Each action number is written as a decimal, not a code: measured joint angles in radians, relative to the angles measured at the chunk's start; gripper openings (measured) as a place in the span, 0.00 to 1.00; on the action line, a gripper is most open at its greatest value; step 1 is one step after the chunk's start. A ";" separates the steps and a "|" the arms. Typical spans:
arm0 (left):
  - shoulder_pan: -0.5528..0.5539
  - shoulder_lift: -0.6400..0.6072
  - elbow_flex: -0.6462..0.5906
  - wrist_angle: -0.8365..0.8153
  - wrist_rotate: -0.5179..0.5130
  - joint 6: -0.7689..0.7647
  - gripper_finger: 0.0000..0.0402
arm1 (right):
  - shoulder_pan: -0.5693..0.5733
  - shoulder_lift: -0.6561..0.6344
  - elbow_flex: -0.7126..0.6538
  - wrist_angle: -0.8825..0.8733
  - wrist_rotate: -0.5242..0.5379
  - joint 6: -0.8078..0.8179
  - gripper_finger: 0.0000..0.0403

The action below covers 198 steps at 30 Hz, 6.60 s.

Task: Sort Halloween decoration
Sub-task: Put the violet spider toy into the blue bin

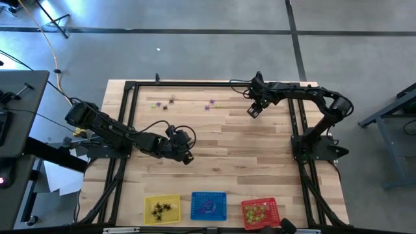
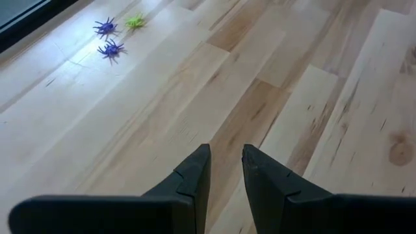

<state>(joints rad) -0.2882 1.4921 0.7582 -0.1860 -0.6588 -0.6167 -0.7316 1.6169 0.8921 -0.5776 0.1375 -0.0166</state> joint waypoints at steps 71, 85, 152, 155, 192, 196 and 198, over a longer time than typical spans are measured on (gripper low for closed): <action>-0.080 0.000 0.000 0.022 0.026 -0.079 0.20 | 1.211 -0.011 0.037 0.726 -0.193 1.039 0.00; -0.099 0.000 0.000 0.026 0.047 -0.089 0.20 | 1.256 0.207 0.339 0.592 -0.219 0.863 0.04; 0.008 0.000 0.000 0.026 0.018 0.079 0.20 | -0.240 -0.057 -0.058 0.026 -0.070 0.165 0.27; 0.013 0.000 0.000 0.027 0.018 0.102 0.20 | -0.252 0.001 -0.030 0.012 -0.058 0.154 0.27; 0.019 0.000 0.000 0.026 0.019 0.131 0.20 | -0.250 0.065 0.072 -0.192 -0.088 0.226 0.00; 0.019 0.000 0.000 0.026 0.019 0.131 0.20 | -0.247 -0.008 0.072 -0.237 -0.088 0.232 0.00; 0.019 0.000 0.000 0.026 0.019 0.128 0.20 | -0.239 -0.053 0.073 -0.251 -0.089 0.251 0.00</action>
<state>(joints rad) -0.2687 1.4925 0.7578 -0.1596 -0.6399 -0.4883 -0.9708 1.5638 0.9648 -0.8288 0.0486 0.2342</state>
